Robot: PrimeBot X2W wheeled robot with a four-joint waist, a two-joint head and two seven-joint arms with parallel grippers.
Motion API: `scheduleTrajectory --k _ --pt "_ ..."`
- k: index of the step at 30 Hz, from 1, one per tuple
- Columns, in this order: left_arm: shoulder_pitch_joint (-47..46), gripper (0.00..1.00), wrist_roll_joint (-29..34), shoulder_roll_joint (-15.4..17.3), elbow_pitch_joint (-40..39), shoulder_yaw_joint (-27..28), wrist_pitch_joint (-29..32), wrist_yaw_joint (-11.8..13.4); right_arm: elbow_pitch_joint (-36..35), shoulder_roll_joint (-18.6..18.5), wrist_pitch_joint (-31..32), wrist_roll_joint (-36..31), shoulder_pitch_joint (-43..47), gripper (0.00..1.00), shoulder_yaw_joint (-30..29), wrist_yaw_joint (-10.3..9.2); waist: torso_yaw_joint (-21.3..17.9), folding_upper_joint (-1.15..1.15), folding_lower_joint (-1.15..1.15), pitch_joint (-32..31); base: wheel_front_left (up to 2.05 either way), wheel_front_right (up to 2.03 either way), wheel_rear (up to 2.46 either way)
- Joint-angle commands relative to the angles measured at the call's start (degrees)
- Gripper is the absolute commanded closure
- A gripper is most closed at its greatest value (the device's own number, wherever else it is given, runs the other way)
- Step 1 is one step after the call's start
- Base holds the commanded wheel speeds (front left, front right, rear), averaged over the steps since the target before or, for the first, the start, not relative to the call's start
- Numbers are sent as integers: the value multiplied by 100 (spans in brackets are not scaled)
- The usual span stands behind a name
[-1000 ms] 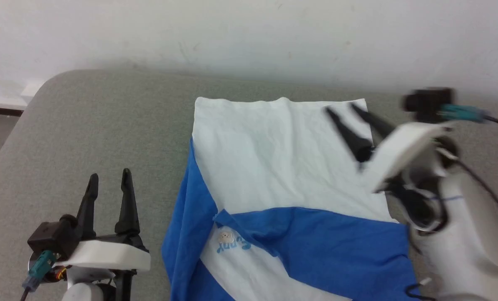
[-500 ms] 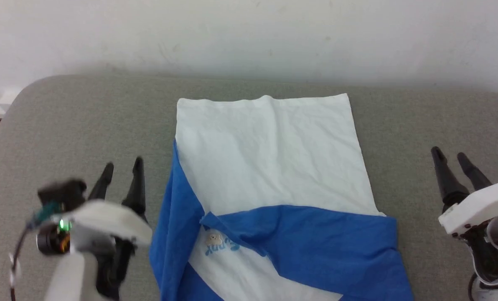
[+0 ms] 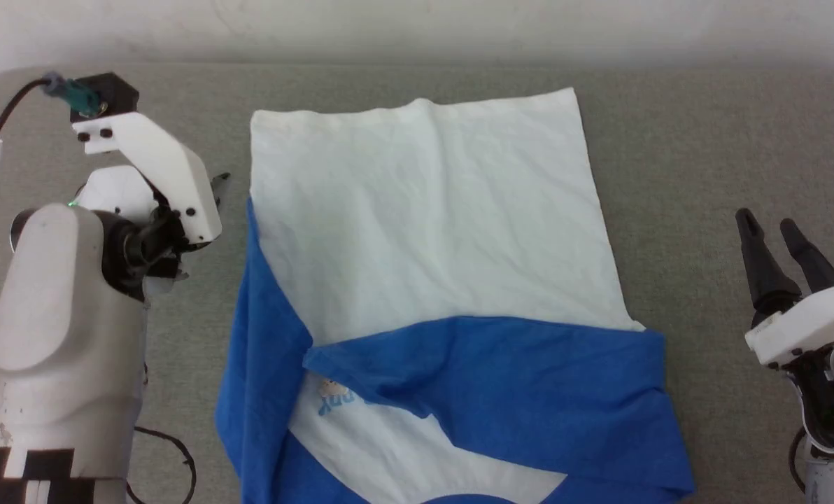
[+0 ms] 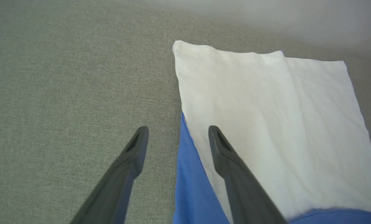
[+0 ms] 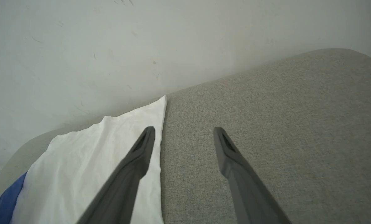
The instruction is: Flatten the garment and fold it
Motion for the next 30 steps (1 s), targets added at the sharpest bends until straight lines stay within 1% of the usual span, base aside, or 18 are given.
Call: scheduleTrajectory --k 1,4,8,17,19,20,21,22,27,30 --pt "-129 0 28 38 100 -47 129 33 19 15 -47 27 -96 0 5 -4 -257 0 -1 334 0 0 0" --pt "-242 0 64 100 277 -156 412 19 58 15 -88 24 -151 0 6 -4 -340 0 -1 424 0 0 0" --pt "-210 0 131 179 402 -251 653 72 83 15 -118 25 -191 0 12 -4 -399 0 -1 498 0 0 0" --pt "-124 0 179 262 451 -299 777 197 114 16 -131 -12 -265 0 11 -4 -364 0 -1 546 0 0 0" --pt "-90 46 161 258 472 -308 832 218 127 16 -128 -10 -283 0 36 -4 -351 0 -1 541 0 0 0" --pt "-79 63 154 262 475 -310 836 219 130 16 -127 -11 -296 0 49 -4 -345 0 -1 544 0 0 0" --pt "-75 91 145 261 474 -303 823 229 134 16 -125 -9 -313 0 66 -4 -339 0 -1 549 0 0 0" --pt "-67 100 135 253 472 -297 812 245 139 16 -124 -11 -331 0 85 -4 -336 0 -1 551 0 0 0" --pt "-67 100 38 191 415 -228 609 250 178 16 -127 -26 -376 0 114 -4 -297 0 -1 516 0 0 0" --pt "-61 100 -99 110 392 -77 367 293 225 16 -136 -40 -354 0 105 -4 -257 0 -1 435 0 0 0"
